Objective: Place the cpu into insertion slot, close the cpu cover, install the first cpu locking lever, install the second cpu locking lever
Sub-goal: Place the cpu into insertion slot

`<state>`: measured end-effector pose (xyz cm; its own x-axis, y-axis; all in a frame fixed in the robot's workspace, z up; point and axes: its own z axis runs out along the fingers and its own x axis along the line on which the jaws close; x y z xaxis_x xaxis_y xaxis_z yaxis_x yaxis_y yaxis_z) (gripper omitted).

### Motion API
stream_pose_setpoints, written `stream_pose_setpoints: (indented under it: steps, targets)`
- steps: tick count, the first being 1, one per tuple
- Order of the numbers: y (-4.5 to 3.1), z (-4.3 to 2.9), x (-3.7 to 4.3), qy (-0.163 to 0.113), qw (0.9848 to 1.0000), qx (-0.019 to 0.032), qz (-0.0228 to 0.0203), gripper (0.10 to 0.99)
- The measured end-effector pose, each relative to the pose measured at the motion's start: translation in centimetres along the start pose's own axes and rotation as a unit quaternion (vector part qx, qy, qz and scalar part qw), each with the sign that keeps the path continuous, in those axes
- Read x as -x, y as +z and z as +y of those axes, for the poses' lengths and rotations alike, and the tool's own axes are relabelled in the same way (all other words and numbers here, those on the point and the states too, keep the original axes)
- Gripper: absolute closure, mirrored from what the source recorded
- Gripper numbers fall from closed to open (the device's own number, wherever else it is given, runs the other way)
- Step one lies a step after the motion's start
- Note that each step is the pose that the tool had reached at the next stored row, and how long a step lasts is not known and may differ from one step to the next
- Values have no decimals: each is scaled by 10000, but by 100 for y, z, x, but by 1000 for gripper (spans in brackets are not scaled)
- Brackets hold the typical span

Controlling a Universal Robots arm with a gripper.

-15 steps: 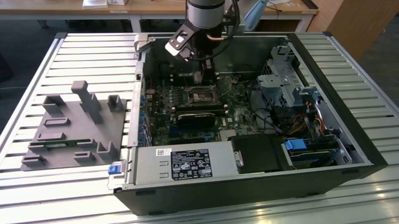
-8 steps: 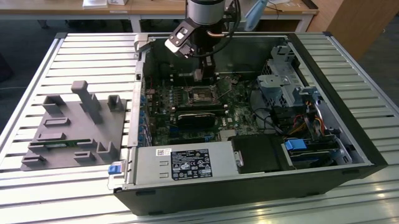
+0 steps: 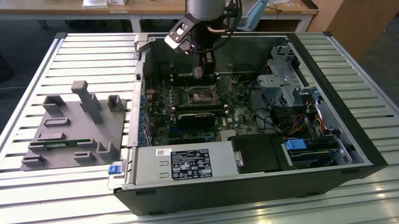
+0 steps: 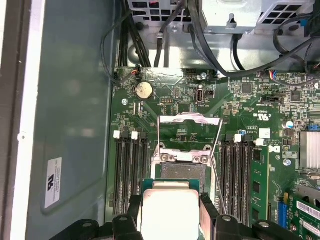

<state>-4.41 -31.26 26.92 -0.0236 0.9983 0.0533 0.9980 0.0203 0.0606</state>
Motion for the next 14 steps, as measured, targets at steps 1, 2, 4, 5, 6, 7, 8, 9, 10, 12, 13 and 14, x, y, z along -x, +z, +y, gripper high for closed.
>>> stream_pose_setpoints:
  steps: [1, 2, 4, 5, 6, 7, 8, 9, 10, 12, 13, 14]
  targets:
    - [-12, 1, -1, 0, 10000, 0, 0, 545]
    - [-23, 1, -1, 0, 10000, 0, 1, 545]
    - [-48, 3, -3, 0, 10000, 0, 0, 545]
    - [-59, 4, -3, 0, 10000, 0, 0, 545]
    - [-71, 4, -4, 0, 10000, 0, 0, 545]
    - [-82, 5, -4, 0, 10000, 0, 0, 545]
    - [-86, 5, -5, 0, 10000, 1, 1, 545]
    - [-81, 5, -5, 0, 10000, 2, 3, 545]
    - [-78, 5, -4, 0, 10000, 1, 1, 545]
    - [-79, 5, -4, 0, 10000, 0, 0, 545]
    - [-79, 5, -4, 0, 10000, -1, -1, 545]
    - [-78, 5, -4, 0, 10000, 0, -1, 545]
